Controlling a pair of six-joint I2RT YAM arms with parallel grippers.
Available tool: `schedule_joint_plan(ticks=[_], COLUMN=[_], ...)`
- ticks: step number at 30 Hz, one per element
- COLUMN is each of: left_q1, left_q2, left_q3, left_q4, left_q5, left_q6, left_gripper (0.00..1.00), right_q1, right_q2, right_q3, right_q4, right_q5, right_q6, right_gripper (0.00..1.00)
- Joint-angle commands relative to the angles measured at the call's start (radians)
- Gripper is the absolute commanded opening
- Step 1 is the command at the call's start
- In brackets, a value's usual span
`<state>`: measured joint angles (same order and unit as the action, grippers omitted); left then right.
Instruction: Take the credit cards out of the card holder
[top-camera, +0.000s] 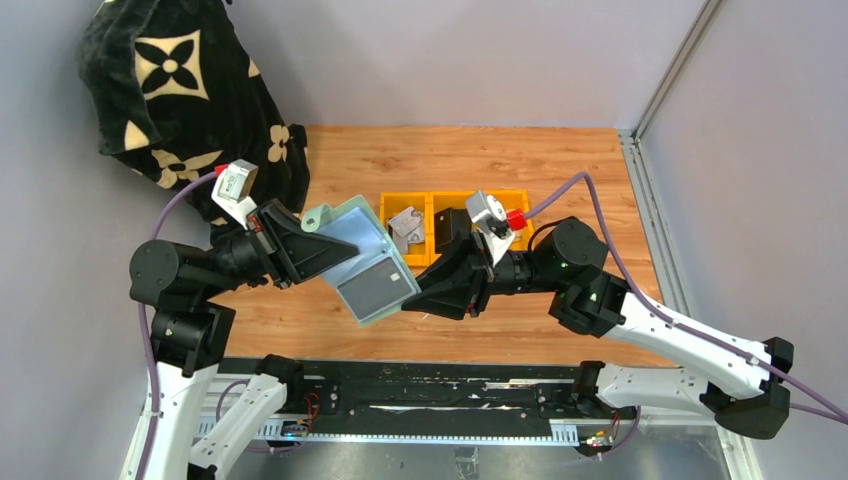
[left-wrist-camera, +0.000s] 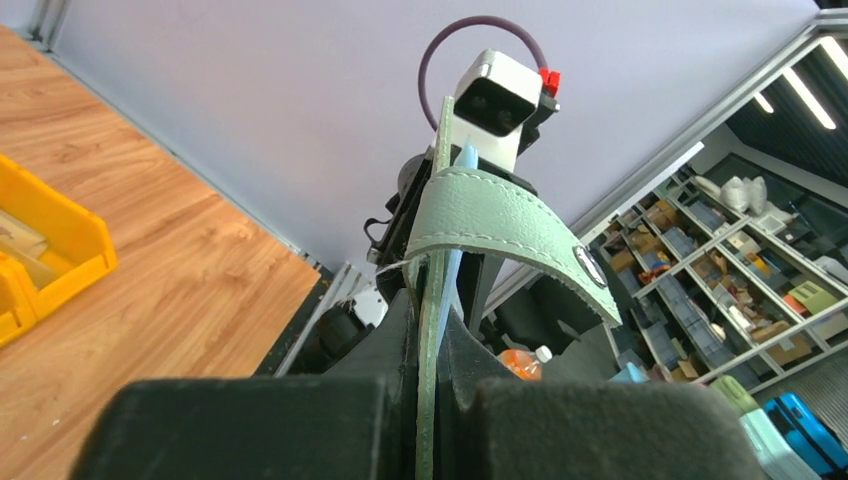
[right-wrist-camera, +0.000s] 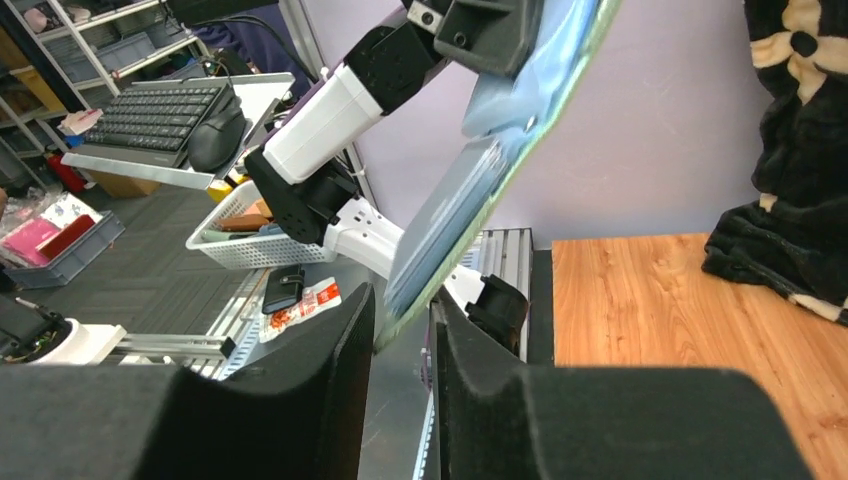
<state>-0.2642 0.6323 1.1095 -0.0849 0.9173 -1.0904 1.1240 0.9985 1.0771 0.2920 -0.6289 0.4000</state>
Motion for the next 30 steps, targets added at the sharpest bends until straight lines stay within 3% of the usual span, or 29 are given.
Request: schedule_joint_plan(ticks=[1, 3, 7, 19, 22, 25, 30], left_q1=[0.004, 0.005, 0.004, 0.005, 0.005, 0.005, 0.005], left_q2=[0.011, 0.012, 0.013, 0.009, 0.006, 0.002, -0.001], left_q3=[0.062, 0.073, 0.087, 0.082, 0.079, 0.072, 0.064], left_q4=[0.009, -0.003, -0.022, -0.014, -0.009, -0.007, -0.003], left_q5=[0.01, 0.007, 0.003, 0.006, 0.007, 0.009, 0.007], left_q6=[-0.007, -0.004, 0.003, -0.004, -0.006, -0.005, -0.005], left_gripper=[0.0, 0.0, 0.0, 0.0, 0.0, 0.0, 0.0], right_q1=[0.011, 0.011, 0.012, 0.011, 0.011, 0.011, 0.011], right_q2=[-0.02, -0.008, 0.003, 0.002, 0.003, 0.007, 0.019], right_q3=[0.009, 0.027, 0.045, 0.04, 0.04, 0.04, 0.049], right_q4=[-0.027, -0.044, -0.04, 0.013, 0.02, 0.024, 0.031], right_q5=[-0.037, -0.027, -0.01, 0.11, 0.123, 0.114, 0.121], right_q6=[-0.055, -0.066, -0.071, -0.037, -0.025, -0.02, 0.001], right_gripper=[0.32, 0.26, 0.27, 0.18, 0.19, 0.27, 0.27])
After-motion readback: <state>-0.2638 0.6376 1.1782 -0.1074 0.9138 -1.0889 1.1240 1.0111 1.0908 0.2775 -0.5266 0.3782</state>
